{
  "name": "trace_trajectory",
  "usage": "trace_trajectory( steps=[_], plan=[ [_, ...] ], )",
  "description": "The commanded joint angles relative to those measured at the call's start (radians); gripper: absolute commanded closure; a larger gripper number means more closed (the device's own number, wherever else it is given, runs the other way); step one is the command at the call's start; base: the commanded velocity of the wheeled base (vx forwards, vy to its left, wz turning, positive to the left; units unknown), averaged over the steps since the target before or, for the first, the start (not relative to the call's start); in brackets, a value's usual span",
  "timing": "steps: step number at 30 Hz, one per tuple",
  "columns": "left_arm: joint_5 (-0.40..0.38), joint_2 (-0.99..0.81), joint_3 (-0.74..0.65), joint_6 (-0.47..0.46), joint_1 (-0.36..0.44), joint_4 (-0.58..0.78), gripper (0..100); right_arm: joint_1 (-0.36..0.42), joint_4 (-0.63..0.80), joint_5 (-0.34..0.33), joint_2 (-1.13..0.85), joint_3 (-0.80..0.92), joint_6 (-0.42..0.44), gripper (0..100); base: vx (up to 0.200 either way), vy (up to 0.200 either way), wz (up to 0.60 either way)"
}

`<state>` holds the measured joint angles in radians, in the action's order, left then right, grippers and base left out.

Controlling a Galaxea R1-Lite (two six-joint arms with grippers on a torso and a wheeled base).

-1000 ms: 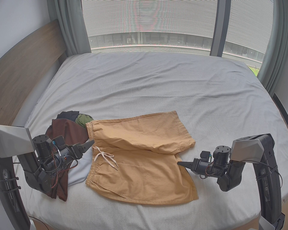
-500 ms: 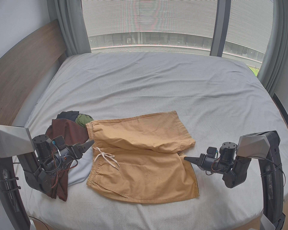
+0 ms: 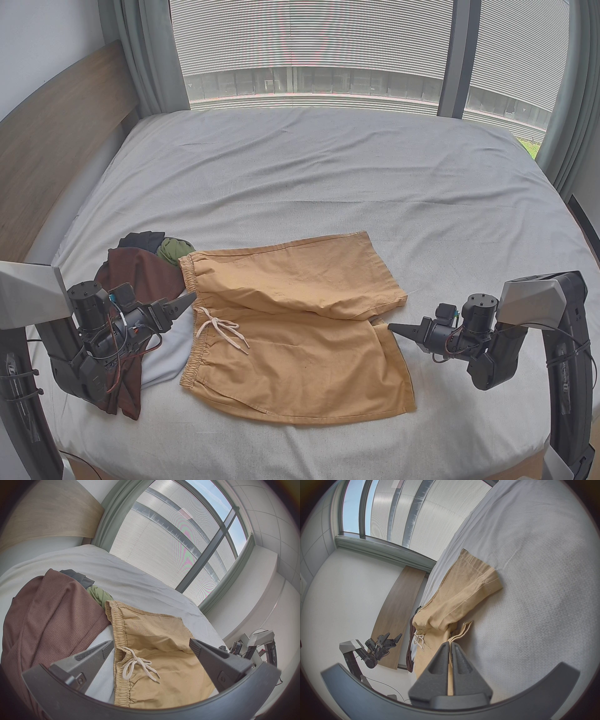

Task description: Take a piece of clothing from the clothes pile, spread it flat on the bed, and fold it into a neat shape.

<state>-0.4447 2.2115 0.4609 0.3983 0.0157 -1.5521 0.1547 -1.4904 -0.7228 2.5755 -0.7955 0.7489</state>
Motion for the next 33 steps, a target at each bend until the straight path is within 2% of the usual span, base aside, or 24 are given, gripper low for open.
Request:
trace_trajectory(
  steps=[1, 15, 16, 33],
  plan=[
    [0.0, 0.002, -0.001, 0.001, 0.0, 0.0, 0, -0.009, -0.001, 0.0, 0.003, 0.002, 0.0, 100, 0.0, 0.0, 0.0],
    [0.0, 0.004, -0.001, 0.001, 0.001, 0.0, 0, 0.005, 0.002, 0.0, 0.025, -0.005, -0.005, 100, 0.0, 0.0, 0.0],
    [0.0, 0.004, -0.001, 0.001, 0.001, 0.0, 0, 0.008, 0.006, 0.0, 0.025, -0.005, -0.005, 0, 0.0, 0.0, 0.0],
    [0.0, 0.005, -0.001, 0.001, 0.001, 0.0, 0, 0.039, -0.007, 0.005, 0.046, -0.016, -0.005, 0, 0.0, 0.0, 0.0]
  ],
)
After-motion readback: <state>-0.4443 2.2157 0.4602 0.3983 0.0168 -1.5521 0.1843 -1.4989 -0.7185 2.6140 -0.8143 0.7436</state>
